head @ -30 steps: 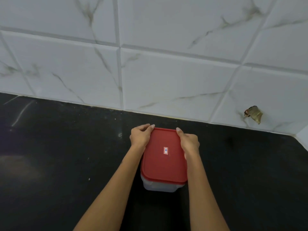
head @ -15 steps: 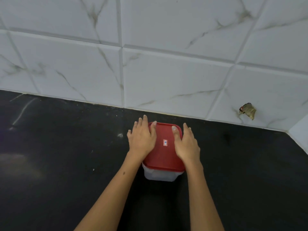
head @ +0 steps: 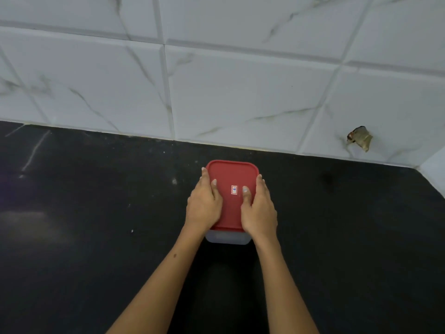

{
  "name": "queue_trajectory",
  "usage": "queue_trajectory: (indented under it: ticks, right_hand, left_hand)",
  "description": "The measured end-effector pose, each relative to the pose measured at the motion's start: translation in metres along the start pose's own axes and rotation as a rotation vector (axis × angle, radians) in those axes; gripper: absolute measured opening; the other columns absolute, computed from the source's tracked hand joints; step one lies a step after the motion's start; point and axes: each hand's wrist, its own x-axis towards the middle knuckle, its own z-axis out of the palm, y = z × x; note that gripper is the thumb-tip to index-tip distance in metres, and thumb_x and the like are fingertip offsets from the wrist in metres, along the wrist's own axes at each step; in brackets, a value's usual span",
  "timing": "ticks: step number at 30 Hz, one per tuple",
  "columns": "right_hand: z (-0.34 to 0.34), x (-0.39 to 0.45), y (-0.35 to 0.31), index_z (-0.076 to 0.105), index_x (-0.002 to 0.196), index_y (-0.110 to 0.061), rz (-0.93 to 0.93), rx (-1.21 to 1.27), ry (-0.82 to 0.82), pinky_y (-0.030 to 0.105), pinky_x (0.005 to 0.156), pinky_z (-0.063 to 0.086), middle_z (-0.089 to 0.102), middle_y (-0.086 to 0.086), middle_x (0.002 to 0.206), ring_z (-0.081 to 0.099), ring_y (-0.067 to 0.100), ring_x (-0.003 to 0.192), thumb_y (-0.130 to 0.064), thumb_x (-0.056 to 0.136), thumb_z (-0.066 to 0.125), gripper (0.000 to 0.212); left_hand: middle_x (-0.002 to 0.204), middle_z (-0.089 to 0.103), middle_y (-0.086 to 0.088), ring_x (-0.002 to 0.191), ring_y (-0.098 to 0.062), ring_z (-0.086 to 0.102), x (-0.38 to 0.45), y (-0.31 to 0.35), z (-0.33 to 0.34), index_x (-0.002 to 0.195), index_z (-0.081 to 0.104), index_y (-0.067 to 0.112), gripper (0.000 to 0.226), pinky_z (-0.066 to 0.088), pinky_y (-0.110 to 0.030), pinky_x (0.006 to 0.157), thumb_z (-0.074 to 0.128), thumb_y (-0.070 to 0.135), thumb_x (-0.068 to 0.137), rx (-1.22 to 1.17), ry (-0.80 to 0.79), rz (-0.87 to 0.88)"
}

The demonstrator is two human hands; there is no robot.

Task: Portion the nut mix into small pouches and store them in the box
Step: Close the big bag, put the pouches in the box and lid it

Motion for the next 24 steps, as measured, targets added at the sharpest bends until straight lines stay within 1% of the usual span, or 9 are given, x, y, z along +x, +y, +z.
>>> queue_trajectory:
  ticks: [2, 5, 7, 9, 12, 18, 20, 23, 24]
  right_hand:
    - [-0.003, 0.0, 0.0, 0.009, 0.153, -0.025, -0.002, 0.045, 0.008, 0.039, 0.109, 0.029, 0.013, -0.006, 0.159, 0.031, 0.02, 0.14, -0.031, 0.103, 0.027, 0.053]
    - [-0.006, -0.001, -0.003, 0.013, 0.153, -0.026, 0.028, 0.104, -0.009, 0.036, 0.11, 0.029, 0.018, -0.004, 0.159, 0.032, 0.021, 0.14, -0.021, 0.104, 0.028, 0.052]
    - [-0.013, -0.003, -0.001, 0.017, 0.152, -0.027, 0.05, 0.169, -0.014, 0.035, 0.107, 0.034, 0.031, 0.0, 0.154, 0.038, 0.022, 0.135, -0.014, 0.102, 0.029, 0.053]
    - [-0.025, -0.005, 0.005, 0.022, 0.151, -0.027, 0.079, 0.217, -0.012, 0.033, 0.102, 0.038, 0.044, 0.005, 0.145, 0.046, 0.023, 0.128, -0.009, 0.1, 0.03, 0.055]
    - [-0.051, -0.013, 0.02, 0.025, 0.15, -0.026, 0.104, 0.226, 0.013, 0.029, 0.099, 0.038, 0.05, 0.005, 0.138, 0.048, 0.023, 0.123, -0.008, 0.101, 0.03, 0.053]
    - [-0.093, -0.024, 0.058, 0.029, 0.149, -0.026, 0.129, 0.24, 0.068, 0.027, 0.101, 0.035, 0.049, 0.004, 0.14, 0.044, 0.021, 0.127, -0.011, 0.102, 0.03, 0.049]
    - [-0.103, -0.025, 0.068, 0.03, 0.149, -0.026, 0.129, 0.237, 0.063, 0.028, 0.101, 0.034, 0.049, 0.003, 0.14, 0.043, 0.021, 0.127, -0.011, 0.102, 0.03, 0.049]
    - [-0.11, -0.025, 0.079, 0.03, 0.148, -0.025, 0.112, 0.25, 0.031, 0.024, 0.094, 0.035, 0.05, 0.004, 0.138, 0.044, 0.019, 0.124, -0.012, 0.102, 0.03, 0.048]
    - [-0.112, -0.025, 0.083, 0.03, 0.148, -0.025, 0.107, 0.26, 0.016, 0.024, 0.095, 0.035, 0.049, 0.003, 0.139, 0.043, 0.019, 0.126, -0.013, 0.103, 0.031, 0.047]
  left_hand:
    - [0.134, 0.053, -0.018, 0.123, -0.034, 0.049, -0.001, 0.002, -0.003, 0.154, 0.013, 0.019, 0.052, 0.036, -0.038, 0.104, 0.026, 0.029, 0.104, -0.081, 0.004, -0.038]
    - [0.145, 0.044, -0.014, 0.131, -0.029, 0.043, -0.002, 0.004, -0.008, 0.153, 0.021, 0.015, 0.049, 0.034, -0.031, 0.104, 0.029, 0.023, 0.105, -0.187, 0.006, -0.087]
    - [0.151, 0.037, -0.011, 0.137, -0.027, 0.037, -0.004, 0.008, -0.007, 0.152, 0.023, 0.013, 0.048, 0.03, -0.03, 0.107, 0.03, 0.021, 0.105, -0.214, 0.01, -0.096]
    - [0.153, 0.035, -0.01, 0.139, -0.027, 0.034, -0.01, 0.015, -0.003, 0.151, 0.023, 0.012, 0.048, 0.028, -0.031, 0.109, 0.03, 0.02, 0.105, -0.235, 0.017, -0.102]
    - [0.152, 0.036, -0.008, 0.139, -0.026, 0.034, -0.026, 0.033, 0.013, 0.151, 0.024, 0.012, 0.048, 0.028, -0.031, 0.11, 0.031, 0.02, 0.104, -0.269, 0.015, -0.093]
    - [0.152, 0.036, -0.009, 0.139, -0.026, 0.034, -0.052, 0.065, 0.052, 0.151, 0.025, 0.012, 0.048, 0.03, -0.033, 0.11, 0.032, 0.019, 0.104, -0.296, -0.025, -0.092]
    - [0.153, 0.035, -0.01, 0.14, -0.026, 0.033, -0.059, 0.07, 0.064, 0.151, 0.025, 0.011, 0.048, 0.028, -0.033, 0.111, 0.032, 0.019, 0.104, -0.287, -0.026, -0.106]
    - [0.153, 0.035, -0.011, 0.14, -0.028, 0.032, -0.067, 0.074, 0.074, 0.151, 0.025, 0.011, 0.048, 0.026, -0.034, 0.112, 0.031, 0.018, 0.104, -0.248, -0.018, -0.116]
    - [0.153, 0.035, -0.011, 0.14, -0.028, 0.032, -0.068, 0.075, 0.077, 0.151, 0.025, 0.011, 0.048, 0.026, -0.034, 0.112, 0.031, 0.018, 0.104, -0.234, -0.016, -0.116]
